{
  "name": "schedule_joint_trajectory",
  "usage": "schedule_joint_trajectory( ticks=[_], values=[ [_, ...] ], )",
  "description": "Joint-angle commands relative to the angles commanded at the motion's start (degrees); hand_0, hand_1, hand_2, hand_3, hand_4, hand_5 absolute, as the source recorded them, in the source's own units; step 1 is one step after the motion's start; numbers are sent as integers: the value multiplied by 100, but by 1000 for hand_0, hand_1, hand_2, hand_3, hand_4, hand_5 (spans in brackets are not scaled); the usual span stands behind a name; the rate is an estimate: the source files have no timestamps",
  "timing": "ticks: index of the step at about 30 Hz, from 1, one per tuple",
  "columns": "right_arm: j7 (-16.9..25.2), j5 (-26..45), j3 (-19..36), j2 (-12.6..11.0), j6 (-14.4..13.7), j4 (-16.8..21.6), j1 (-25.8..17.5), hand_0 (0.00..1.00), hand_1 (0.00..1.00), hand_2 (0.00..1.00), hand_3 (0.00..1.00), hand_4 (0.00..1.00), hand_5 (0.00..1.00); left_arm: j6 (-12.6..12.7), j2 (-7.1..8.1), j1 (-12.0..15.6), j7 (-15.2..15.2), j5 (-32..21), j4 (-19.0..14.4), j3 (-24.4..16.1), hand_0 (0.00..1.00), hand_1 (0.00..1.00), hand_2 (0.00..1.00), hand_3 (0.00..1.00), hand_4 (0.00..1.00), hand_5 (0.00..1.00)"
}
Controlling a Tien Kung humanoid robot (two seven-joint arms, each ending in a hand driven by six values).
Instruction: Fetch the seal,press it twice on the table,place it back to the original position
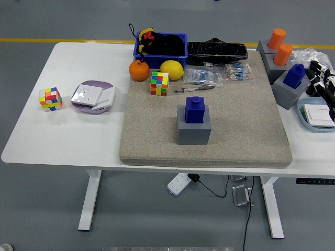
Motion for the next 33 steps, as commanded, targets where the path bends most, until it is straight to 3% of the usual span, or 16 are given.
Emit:
schedule_joint_trajectory(
  ticks=[5, 6, 11, 12, 20, 33],
  values=[
    [-101, -132, 354, 111, 28, 72, -151, 877, 801, 765, 746, 998, 510, 2, 18, -57, -1, -19, -7, 38, 793, 743, 737, 762, 622, 437],
    [-116, -152, 399, 125, 32, 81, -173, 833, 757, 725, 686, 968, 428, 2, 21, -67, -1, -22, -10, 48, 793, 741, 737, 762, 621, 437],
    [-207, -272, 647, 236, 58, 171, -310, 833, 757, 725, 686, 968, 428, 3, 25, -107, -2, -40, -18, 96, 793, 741, 737, 762, 621, 437],
    [-218, -267, 708, 274, 54, 202, -350, 811, 723, 705, 660, 932, 384, 1, 23, -112, 1, -51, -18, 117, 793, 743, 737, 761, 621, 438],
    [-333, -303, 857, 413, 136, 341, -478, 804, 694, 685, 643, 907, 366, -3, 21, -168, 12, -287, 17, 423, 793, 742, 738, 761, 621, 437],
    [-376, -367, 948, 461, 166, 379, -502, 790, 683, 676, 630, 885, 342, 3, 35, -257, 6, -265, 12, 398, 794, 742, 737, 761, 622, 438]
  ],
)
